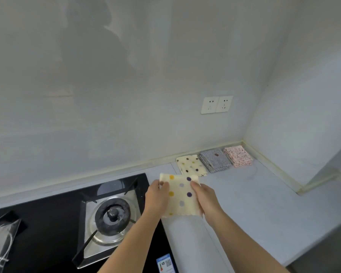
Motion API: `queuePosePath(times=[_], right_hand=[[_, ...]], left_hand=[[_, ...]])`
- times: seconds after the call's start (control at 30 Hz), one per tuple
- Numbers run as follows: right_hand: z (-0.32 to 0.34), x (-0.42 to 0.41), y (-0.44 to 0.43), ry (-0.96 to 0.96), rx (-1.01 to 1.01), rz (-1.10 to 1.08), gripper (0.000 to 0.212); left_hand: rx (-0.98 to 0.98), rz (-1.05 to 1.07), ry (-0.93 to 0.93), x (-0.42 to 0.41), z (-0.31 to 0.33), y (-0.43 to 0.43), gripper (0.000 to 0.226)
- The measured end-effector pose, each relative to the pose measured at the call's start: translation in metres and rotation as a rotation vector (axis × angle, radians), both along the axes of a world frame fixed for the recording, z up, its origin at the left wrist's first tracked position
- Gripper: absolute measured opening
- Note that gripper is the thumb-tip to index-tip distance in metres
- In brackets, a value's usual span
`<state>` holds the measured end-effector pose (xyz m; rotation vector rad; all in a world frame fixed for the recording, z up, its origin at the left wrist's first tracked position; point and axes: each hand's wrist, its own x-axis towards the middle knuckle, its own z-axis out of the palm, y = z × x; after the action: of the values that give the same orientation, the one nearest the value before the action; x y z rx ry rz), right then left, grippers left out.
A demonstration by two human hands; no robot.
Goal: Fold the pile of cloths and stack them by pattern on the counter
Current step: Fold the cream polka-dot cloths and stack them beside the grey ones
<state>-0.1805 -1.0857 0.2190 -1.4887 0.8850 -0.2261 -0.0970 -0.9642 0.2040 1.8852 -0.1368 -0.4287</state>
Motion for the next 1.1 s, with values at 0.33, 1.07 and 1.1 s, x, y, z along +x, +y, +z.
queuePosePath(times=[0.33, 1.07, 1.1], right_hand=[[-0.075, 0.037, -0.112, 0.167, -0.428, 0.064, 0.038], [-0.17, 0.226, -0.25, 0.417, -1.118, 0.457, 0.032], [-0.166, 0.227, -0.251, 0.38, -1.141, 0.426, 0.036]], left_hand=[[0.376, 0.119, -0.02, 0.009, -0.063, -0.125, 0.029], [0.711, 0.257, -0.22, 0.17, -0.163, -0.269, 0.015], [0.691, 0.271, -0.257, 0.172, -0.162, -0.268, 0.014]])
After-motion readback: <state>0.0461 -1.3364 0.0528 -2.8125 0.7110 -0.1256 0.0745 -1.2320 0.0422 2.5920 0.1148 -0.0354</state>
